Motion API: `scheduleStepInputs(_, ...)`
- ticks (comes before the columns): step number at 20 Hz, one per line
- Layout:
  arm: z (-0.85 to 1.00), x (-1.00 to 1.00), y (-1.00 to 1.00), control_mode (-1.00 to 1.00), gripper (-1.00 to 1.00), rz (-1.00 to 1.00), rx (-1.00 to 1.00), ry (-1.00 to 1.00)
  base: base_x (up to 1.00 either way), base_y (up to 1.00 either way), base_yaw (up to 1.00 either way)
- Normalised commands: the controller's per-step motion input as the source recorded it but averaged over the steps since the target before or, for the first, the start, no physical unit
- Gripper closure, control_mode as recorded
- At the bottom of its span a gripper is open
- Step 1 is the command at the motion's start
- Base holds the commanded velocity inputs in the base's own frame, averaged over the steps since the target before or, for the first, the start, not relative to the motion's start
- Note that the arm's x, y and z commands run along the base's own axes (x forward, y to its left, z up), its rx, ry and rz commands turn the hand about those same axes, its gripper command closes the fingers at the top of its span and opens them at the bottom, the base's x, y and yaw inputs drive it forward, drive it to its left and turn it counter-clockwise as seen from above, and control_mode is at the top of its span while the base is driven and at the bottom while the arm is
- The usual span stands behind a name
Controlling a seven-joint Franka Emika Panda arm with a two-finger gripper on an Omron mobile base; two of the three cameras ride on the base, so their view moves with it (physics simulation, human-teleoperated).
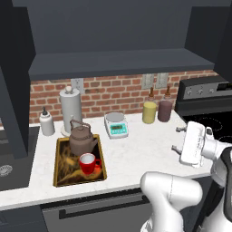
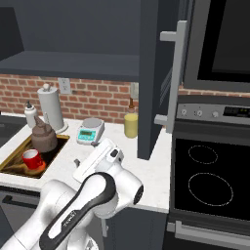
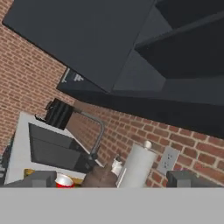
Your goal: Pick the kettle from the counter and place it on the tray. Then pick the mug from the cabinet and place it on the tray. Then close the cabinet doors.
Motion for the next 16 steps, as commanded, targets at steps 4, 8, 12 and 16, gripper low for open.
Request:
scheduleStepInputs(4,0.19,-0.11,-0.76,-1.0,-1.0,-0.24,0.08,-0.11,0.0,0.0,0.0)
scheduleStepInputs(8,0.14,0.0,-0.63,-1.0,-1.0,-0.23,0.04,-0.04,0.0,0.0,0.0)
scheduleStepInputs(12,0.2,0.0,-0.52,-1.0,-1.0,-0.22,0.03,-0.01,0.0,0.0,0.0)
scheduleStepInputs(16,0.34,0.0,-0.5,-1.0,-1.0,-0.18,0.01,0.0,0.0,0.0,0.0)
